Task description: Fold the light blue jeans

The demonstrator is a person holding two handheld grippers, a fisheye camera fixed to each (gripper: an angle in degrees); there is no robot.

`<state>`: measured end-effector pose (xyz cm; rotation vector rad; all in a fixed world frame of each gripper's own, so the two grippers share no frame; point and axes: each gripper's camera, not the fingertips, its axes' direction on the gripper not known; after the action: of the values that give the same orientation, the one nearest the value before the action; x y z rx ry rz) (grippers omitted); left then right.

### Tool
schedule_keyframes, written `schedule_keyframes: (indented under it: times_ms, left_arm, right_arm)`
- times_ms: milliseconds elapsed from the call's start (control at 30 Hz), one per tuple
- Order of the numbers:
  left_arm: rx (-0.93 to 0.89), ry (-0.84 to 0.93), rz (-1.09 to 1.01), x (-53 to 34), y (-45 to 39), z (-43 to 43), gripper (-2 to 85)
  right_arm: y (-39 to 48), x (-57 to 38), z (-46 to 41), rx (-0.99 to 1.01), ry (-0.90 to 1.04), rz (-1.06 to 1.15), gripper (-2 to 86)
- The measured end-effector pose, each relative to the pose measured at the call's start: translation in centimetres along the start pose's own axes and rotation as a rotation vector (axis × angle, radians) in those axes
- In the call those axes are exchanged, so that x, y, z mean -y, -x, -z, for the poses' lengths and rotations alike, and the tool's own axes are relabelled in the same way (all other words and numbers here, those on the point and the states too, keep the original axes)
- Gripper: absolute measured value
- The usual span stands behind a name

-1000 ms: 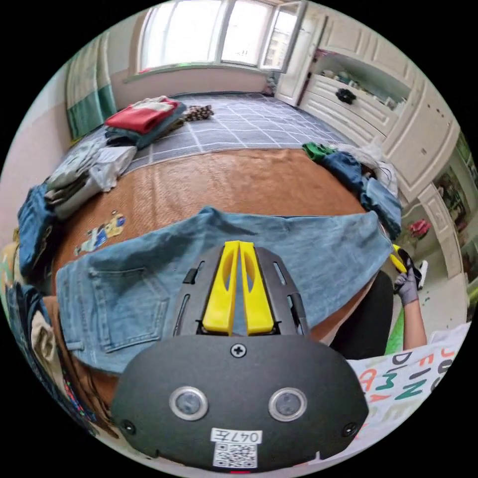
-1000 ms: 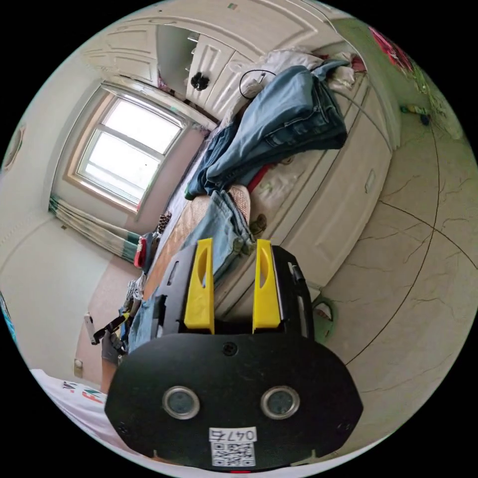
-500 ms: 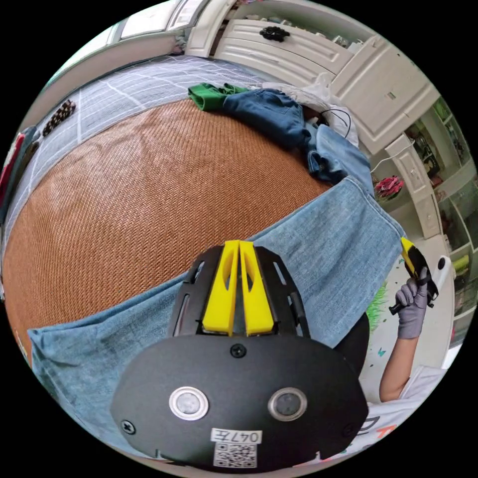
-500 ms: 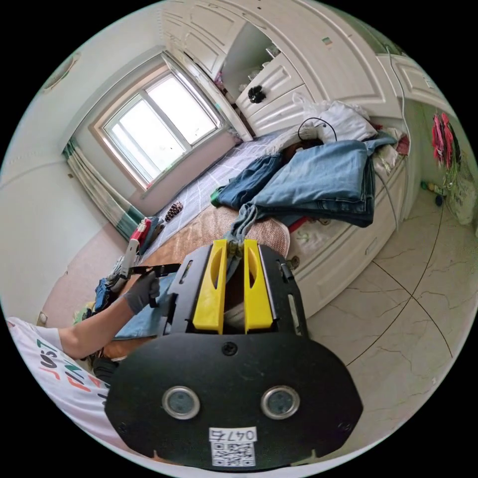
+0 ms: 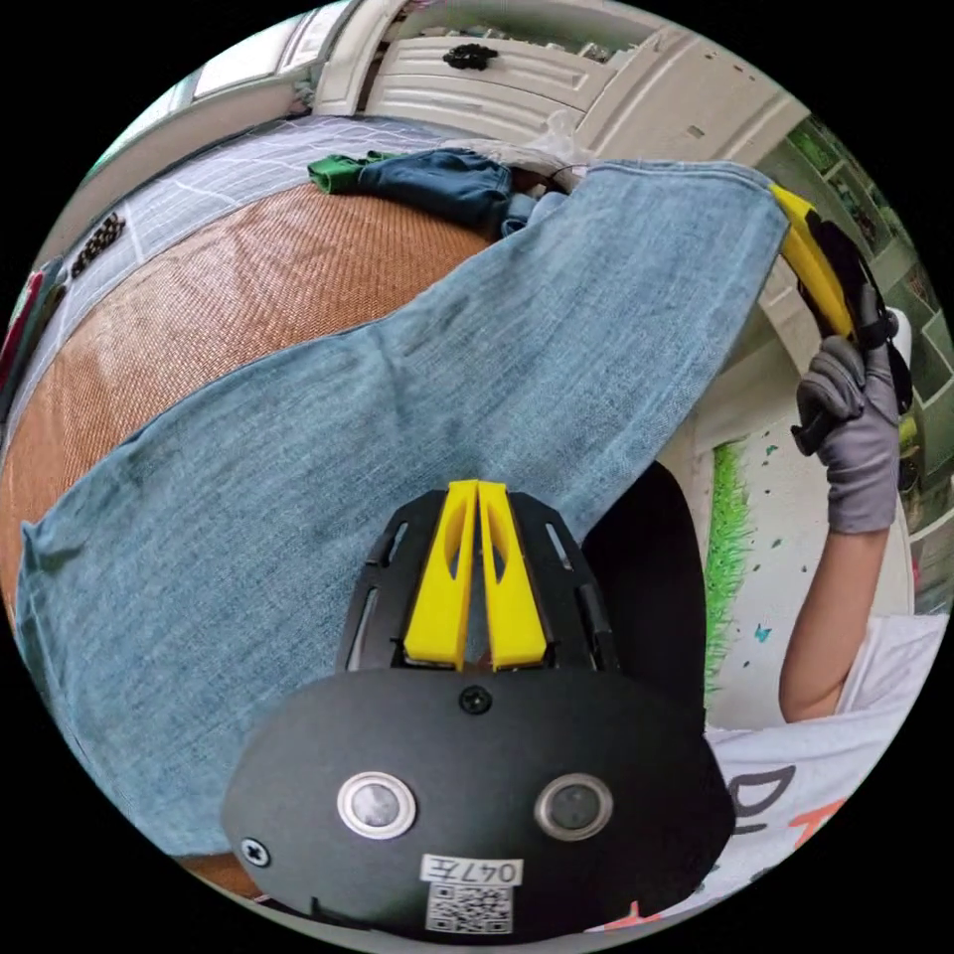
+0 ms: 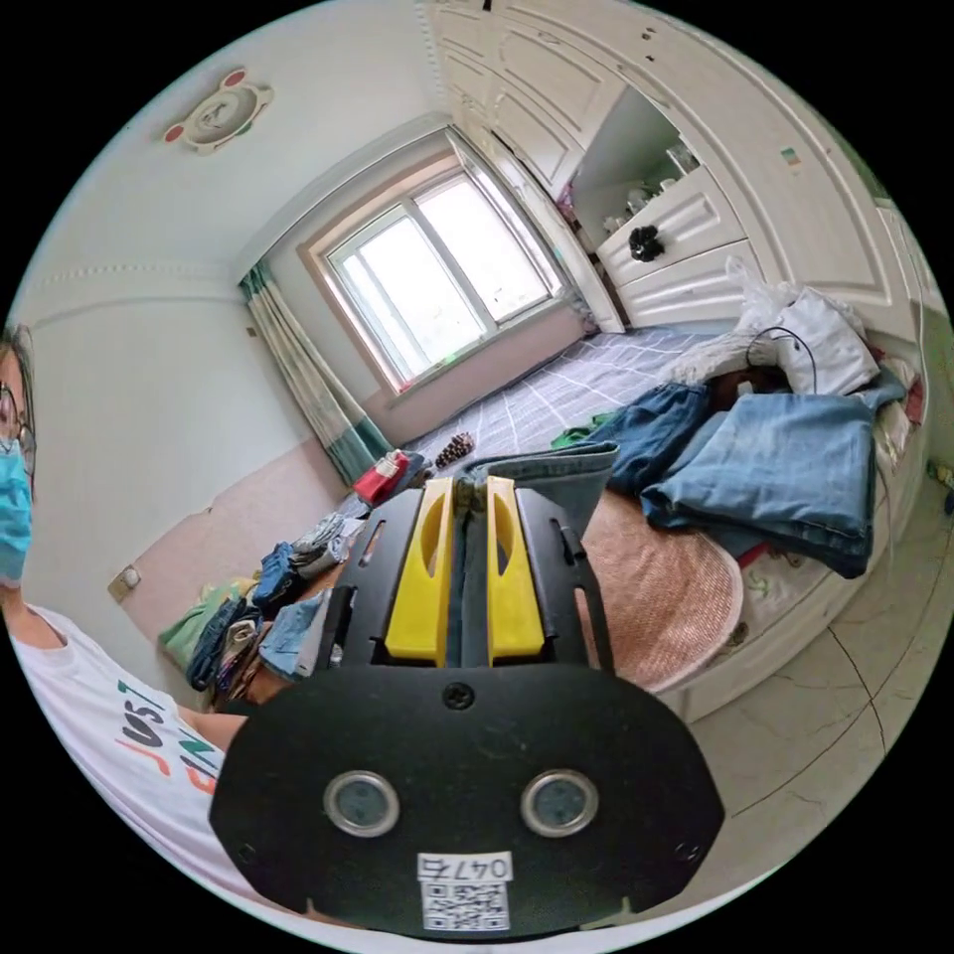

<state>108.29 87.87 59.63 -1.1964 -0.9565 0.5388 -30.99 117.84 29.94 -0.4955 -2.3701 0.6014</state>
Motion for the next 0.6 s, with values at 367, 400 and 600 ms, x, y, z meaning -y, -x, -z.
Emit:
schedule_keyframes:
  times_ms: [367, 400, 600]
  left_arm:
    - [-0.321, -0.413, 0.595, -34.1, 26.6, 17.9, -0.9]
    - [-0.305, -0.423, 0.634, -36.2, 27.9, 18.4, -0.9]
    - [-0.318, -0.449, 0.733, -51.0, 33.6, 20.9, 0.2]
  right_arm:
    - [29.3, -8.9, -29.2, 0.428, 0.386, 0.341, 3.2]
    - [31.2, -12.6, -33.7, 0.416, 0.494, 0.372, 5.5]
    - [32.2, -20.8, -42.1, 0.543, 0.746, 0.285, 8.1]
